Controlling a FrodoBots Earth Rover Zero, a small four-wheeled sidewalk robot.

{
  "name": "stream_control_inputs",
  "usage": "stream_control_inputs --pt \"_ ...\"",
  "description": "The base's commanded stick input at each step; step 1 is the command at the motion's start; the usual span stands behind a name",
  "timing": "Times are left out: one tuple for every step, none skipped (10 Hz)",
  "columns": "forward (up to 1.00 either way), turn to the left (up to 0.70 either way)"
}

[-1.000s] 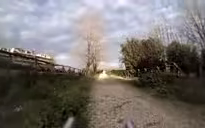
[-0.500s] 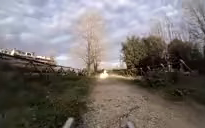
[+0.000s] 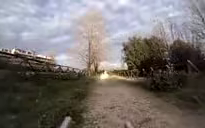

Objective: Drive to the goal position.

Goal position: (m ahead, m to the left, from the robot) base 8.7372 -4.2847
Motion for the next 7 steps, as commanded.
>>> stream_control_inputs --pt "0.70 0.00" --pt "0.70 0.00" --pt "0.70 0.00" --pt "0.70 0.00" --pt "0.70 0.00" --pt "0.70 0.00" --pt "0.70 0.00"
